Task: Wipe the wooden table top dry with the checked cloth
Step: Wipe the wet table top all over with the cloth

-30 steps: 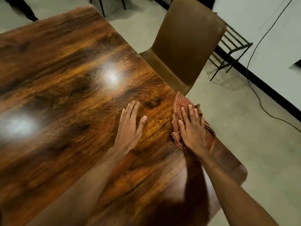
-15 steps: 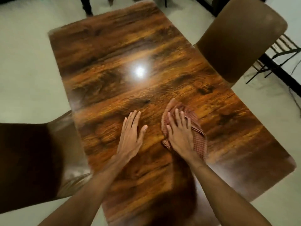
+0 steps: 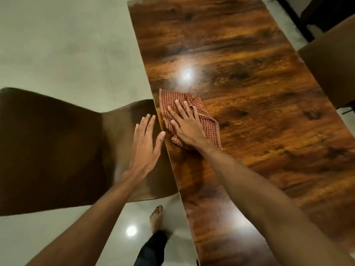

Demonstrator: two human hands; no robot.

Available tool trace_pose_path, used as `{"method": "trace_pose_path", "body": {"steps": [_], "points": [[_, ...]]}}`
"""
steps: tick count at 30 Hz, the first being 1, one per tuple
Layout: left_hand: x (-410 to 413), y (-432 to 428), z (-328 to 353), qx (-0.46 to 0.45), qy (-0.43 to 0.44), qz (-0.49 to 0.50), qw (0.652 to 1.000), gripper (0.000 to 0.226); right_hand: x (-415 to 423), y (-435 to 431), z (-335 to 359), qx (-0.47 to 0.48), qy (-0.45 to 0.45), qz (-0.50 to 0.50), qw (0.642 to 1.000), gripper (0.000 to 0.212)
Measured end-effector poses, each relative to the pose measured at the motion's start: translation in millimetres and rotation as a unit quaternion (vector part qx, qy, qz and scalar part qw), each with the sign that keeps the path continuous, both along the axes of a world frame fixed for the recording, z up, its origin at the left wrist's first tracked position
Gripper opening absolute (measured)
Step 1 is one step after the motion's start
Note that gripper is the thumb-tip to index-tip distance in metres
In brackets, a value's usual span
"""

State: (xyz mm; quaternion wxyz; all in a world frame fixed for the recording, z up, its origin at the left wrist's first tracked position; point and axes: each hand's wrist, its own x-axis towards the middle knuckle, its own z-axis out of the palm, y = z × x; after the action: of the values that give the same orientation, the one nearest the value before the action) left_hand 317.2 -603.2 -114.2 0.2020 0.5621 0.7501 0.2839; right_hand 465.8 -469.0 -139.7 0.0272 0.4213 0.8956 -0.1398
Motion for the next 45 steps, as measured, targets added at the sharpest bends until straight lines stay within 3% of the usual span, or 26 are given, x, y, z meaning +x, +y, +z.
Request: {"method": "trace_pose_path", "body": {"steps": [6,11,17,24,30,33,35,38,42,45], "points": [[10,-34,12,-0.009,-0.016,0.018,1.0,0.06,33,-114,-4,0.016,-0.022,0.095,0.995,0.058],[57,-66,15,-0.01,-0.032,0.001,0.999,0.063,80,-199,-7,0.014,-0.035,0.1,0.994,0.059],[142,-106,21,0.004,-0.024,-0.013,1.0,0.061,165,-312,-12,0.001,0.02,0.094,0.995,0.06],[251,-139,26,-0.01,-0.018,-0.086,0.996,0.063,268,-361,-9,-0.001,0.05,0.075,0.996,0.063],[322,-146,30,-0.029,0.004,-0.133,0.991,0.063,354,-332,-8,-0.021,0.063,-0.149,0.987,0.061],[349,-142,30,-0.037,0.011,-0.158,0.987,0.064,371,-325,-13,-0.015,0.059,-0.098,0.993,0.066],[367,-136,28,-0.046,0.007,-0.178,0.983,0.064,410,-299,-16,0.002,0.05,-0.139,0.989,0.069],[388,-126,26,-0.053,0.012,-0.192,0.98,0.065,478,-255,-13,0.009,0.006,-0.305,0.952,0.07],[409,-114,31,-0.056,0.02,-0.215,0.975,0.064,514,-222,-12,0.006,-0.004,-0.357,0.934,0.07],[408,-105,35,-0.05,0.018,-0.231,0.972,0.065,528,-200,-11,-0.001,0.005,-0.46,0.888,0.069]]}}
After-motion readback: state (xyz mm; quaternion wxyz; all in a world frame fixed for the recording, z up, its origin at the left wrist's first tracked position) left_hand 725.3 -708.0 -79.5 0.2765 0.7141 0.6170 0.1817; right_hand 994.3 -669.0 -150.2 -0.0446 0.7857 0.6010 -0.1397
